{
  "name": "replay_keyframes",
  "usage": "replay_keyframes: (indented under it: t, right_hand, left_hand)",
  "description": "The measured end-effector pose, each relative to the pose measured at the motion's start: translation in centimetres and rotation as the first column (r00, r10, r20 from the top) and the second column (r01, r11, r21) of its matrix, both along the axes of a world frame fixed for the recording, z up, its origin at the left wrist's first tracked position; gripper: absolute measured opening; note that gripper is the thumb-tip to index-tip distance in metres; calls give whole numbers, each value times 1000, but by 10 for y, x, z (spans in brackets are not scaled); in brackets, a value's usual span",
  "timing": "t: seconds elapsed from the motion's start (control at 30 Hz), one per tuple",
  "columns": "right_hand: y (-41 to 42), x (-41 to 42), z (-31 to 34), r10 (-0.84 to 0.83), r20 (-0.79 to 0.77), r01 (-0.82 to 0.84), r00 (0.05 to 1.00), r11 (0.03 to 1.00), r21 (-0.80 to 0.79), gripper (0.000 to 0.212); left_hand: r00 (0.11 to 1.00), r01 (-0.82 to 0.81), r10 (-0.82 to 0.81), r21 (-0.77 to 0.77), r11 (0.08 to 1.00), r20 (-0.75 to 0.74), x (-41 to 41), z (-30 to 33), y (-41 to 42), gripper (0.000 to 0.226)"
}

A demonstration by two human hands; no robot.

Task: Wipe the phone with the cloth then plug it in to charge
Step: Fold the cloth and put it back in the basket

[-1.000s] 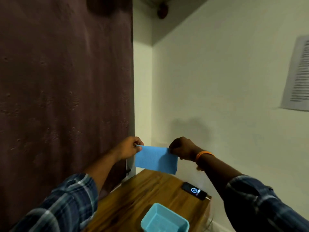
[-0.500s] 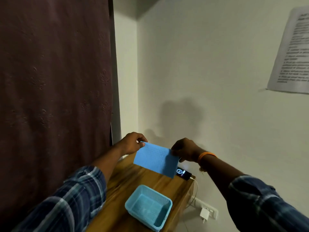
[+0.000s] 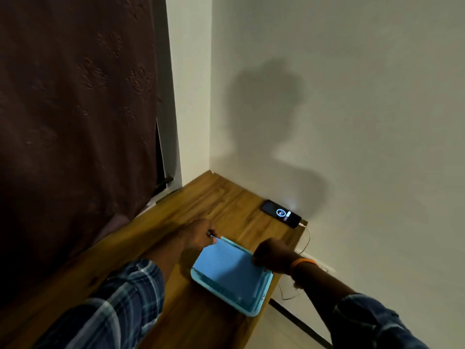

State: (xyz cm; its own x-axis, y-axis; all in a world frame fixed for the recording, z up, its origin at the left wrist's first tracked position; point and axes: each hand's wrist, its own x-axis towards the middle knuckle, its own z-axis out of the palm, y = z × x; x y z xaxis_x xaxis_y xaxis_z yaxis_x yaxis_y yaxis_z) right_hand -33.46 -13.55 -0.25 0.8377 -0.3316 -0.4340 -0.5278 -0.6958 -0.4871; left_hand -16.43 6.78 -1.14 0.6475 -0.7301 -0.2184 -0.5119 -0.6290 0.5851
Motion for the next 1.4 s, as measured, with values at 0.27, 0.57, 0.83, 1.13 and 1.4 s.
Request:
replay_keyframes:
  t: [0.27, 0.57, 0.83, 1.13, 1.4]
  right_hand:
    - [3, 12, -21, 62, 6, -60, 998, 974, -220, 24]
    - [-24, -21, 5, -398, -285, 446, 872, 886, 129, 42]
    - [0, -47, 0, -241, -525, 499, 817, 751, 433, 38]
    - [-32, -17, 38, -375, -189, 417, 908, 757, 503, 29]
    - [-64, 48, 115, -447, 107, 339, 888, 794, 504, 9]
  left_hand:
    - [998, 1, -3, -27, 1000, -66, 13, -31, -7, 30]
    - [995, -86, 95, 326, 941, -12, 11, -18, -7, 43]
    - [924, 5, 178, 476, 879, -339, -8, -26, -1, 38]
    - [981, -147, 168, 199, 969, -93, 22, 47, -9, 20]
    - [911, -413, 400, -205, 887, -102, 79, 105, -42, 18]
